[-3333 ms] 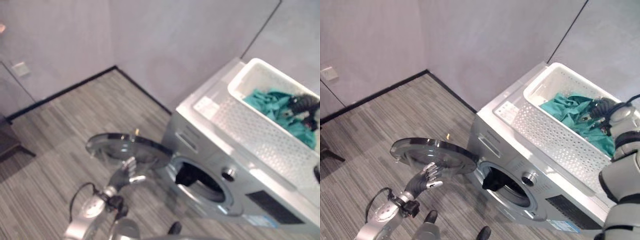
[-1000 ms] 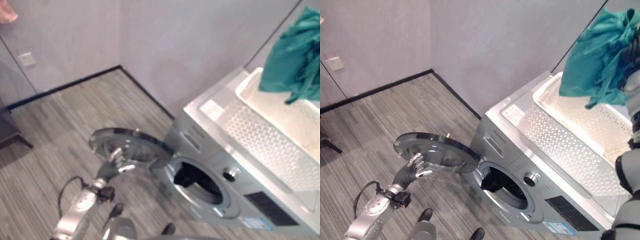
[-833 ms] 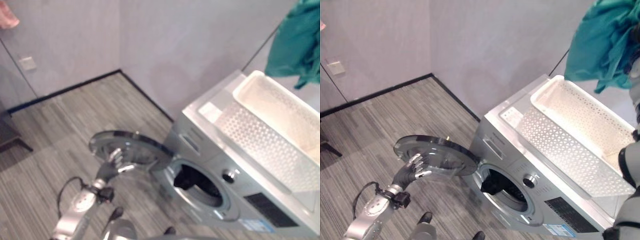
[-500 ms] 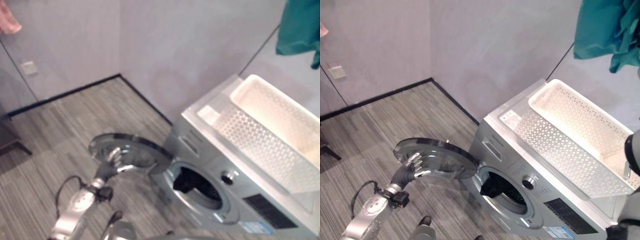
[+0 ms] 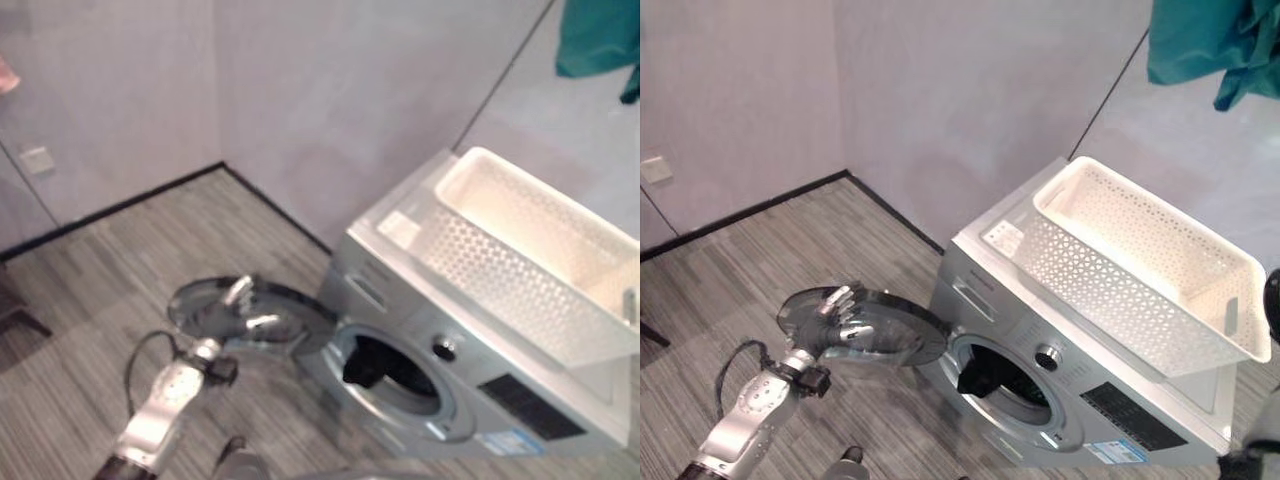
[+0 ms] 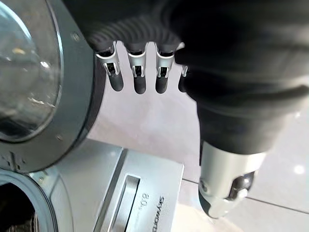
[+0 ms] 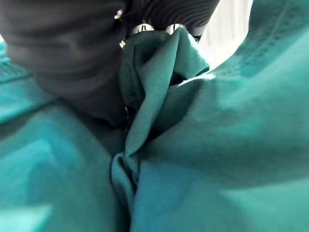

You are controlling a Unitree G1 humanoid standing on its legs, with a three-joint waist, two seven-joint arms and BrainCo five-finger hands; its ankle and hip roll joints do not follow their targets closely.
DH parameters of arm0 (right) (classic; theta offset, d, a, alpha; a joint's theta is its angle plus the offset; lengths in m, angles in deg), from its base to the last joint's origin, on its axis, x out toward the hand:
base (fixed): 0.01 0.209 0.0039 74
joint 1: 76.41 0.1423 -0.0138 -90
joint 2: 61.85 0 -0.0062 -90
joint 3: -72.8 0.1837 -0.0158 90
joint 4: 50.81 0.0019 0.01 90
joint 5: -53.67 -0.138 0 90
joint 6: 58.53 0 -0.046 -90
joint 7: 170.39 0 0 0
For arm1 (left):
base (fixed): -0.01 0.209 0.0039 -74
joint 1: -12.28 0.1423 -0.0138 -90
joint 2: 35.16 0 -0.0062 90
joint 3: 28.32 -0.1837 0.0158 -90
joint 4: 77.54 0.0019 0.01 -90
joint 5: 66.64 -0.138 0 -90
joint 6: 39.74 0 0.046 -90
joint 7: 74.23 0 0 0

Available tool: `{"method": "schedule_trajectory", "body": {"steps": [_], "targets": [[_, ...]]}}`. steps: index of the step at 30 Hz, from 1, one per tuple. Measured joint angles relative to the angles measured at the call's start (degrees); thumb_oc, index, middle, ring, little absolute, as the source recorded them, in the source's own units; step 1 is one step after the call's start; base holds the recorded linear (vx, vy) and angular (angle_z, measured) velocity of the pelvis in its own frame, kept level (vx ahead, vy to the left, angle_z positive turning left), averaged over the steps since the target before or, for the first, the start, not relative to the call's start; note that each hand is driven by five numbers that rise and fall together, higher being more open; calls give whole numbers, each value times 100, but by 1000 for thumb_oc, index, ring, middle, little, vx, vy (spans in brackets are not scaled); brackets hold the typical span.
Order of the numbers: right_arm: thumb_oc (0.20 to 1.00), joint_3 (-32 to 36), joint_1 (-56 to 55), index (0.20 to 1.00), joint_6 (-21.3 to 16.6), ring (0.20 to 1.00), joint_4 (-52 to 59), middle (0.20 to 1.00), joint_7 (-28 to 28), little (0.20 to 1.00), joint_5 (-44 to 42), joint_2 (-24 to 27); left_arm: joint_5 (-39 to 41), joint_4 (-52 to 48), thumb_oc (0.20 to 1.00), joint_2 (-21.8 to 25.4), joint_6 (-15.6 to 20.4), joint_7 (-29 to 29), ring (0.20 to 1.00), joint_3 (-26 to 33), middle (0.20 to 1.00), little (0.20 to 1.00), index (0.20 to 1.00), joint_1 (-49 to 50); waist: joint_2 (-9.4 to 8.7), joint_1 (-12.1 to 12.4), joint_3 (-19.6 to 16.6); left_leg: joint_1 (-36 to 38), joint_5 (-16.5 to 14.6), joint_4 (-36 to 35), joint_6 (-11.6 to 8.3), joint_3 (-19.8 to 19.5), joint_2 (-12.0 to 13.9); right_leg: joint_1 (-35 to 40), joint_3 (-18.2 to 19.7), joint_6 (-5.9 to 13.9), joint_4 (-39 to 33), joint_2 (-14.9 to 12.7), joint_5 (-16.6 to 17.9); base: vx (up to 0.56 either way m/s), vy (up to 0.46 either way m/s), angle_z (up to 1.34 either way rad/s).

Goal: Grab the laundry basket,head to the washer,open it,put in the laundry and shut it.

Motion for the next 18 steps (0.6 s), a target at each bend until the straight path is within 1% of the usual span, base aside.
{"method": "schedule_trajectory", "body": {"steps": [3,4,5,6,8,9,11,12,13,14,15,16,17,18], "targets": [[200,329,-159,200,7,200,363,200,-150,200,145,30,-2,0,1000,-1,4,-4,1000,-35,1000,1000,1000,-10,-11,-90,-8,26,-43,40,71,138,-94,-23,133,57,15,-102,59,-55,118,-20],[200,495,-320,200,34,200,510,200,-199,200,226,63,-2,0,1000,-5,6,-2,1000,-33,1000,1000,1000,-10,-23,-134,-13,12,-113,149,145,186,-162,-18,181,75,17,-157,92,-78,163,-19],[200,757,-499,200,62,200,675,200,-217,200,243,65,-2,0,1000,-25,8,-5,1000,-38,1000,1000,1000,-17,-20,-160,-12,4,-162,224,186,214,-192,-13,208,71,18,-187,167,-79,164,-21],[200,983,-667,200,84,200,807,200,-260,200,265,65,-3,0,1000,-57,14,-3,1000,-32,1000,1000,1000,-28,-3,-177,-4,-4,-210,298,234,267,-233,-23,260,27,19,-221,278,-58,136,-22],[200,1360,-990,200,171,200,1171,200,-319,200,399,61,-10,0,1000,-90,44,-1,1000,-29,1000,1000,1000,-66,78,-251,45,-35,-295,449,340,311,-286,-50,386,2,19,-258,581,-53,124,-25],[200,1595,-1242,200,186,200,1484,200,-395,200,481,63,-14,-2,1000,-98,85,2,1000,-6,1000,1000,1000,-67,193,-326,106,-54,-325,466,415,379,-246,-80,514,-11,16,-289,852,-65,140,-21],[200,1808,-1422,200,225,200,1693,200,-415,200,589,60,-21,-12,1000,-89,99,4,1000,23,1000,1000,1000,-72,228,-371,118,-14,-320,449,474,469,-289,-117,484,-175,22,-295,1010,-71,129,-20],[200,2037,-1592,200,254,200,1966,200,-433,200,680,51,-57,-13,1000,-104,99,9,1000,55,1000,1000,1000,-69,267,-381,143,3,-310,445,533,499,-331,-122,481,-183,24,-340,1015,-47,66,-14],[200,2300,-1782,200,261,200,2263,200,-467,200,763,26,-109,-15,1000,-117,102,11,1000,75,1000,1000,1000,-69,255,-400,132,16,-309,437,565,528,-378,-125,489,-178,38,-383,1025,-77,81,-15],[200,2757,-2098,200,251,200,2789,200,-554,200,937,-35,-134,-43,1000,-92,105,9,1000,85,1000,1000,1000,-70,267,-411,119,17,-315,431,595,568,-405,-179,554,-92,29,-390,1219,-97,90,-15],[200,3085,-2372,200,246,200,3207,200,-617,200,1120,-95,-182,-67,1000,-96,108,16,1000,105,1000,1000,1000,-69,320,-448,155,20,-279,419,650,581,-395,-236,685,0,24,-396,1368,-95,85,-18],[200,3216,-2618,200,233,200,3521,200,-642,200,1182,-182,-229,-78,1000,-108,107,21,1000,99,1000,1000,1000,-53,370,-492,191,56,-240,428,644,616,-421,-255,760,23,24,-389,1530,-141,112,-15],[200,3280,-2844,200,196,200,3614,200,-661,200,1350,-316,-231,-101,1000,-100,107,117,1000,126,1000,1000,1000,-69,417,-504,230,113,-248,364,685,697,-355,-220,764,-12,27,-401,1559,-210,148,-10],[200,3338,-2945,200,210,200,3653,200,-642,200,1371,-344,-236,-106,1000,-107,109,123,1000,140,1000,1000,1000,-66,414,-543,230,150,-260,411,684,705,-417,-250,759,-44,124,-367,1533,-254,183,-67]]}}
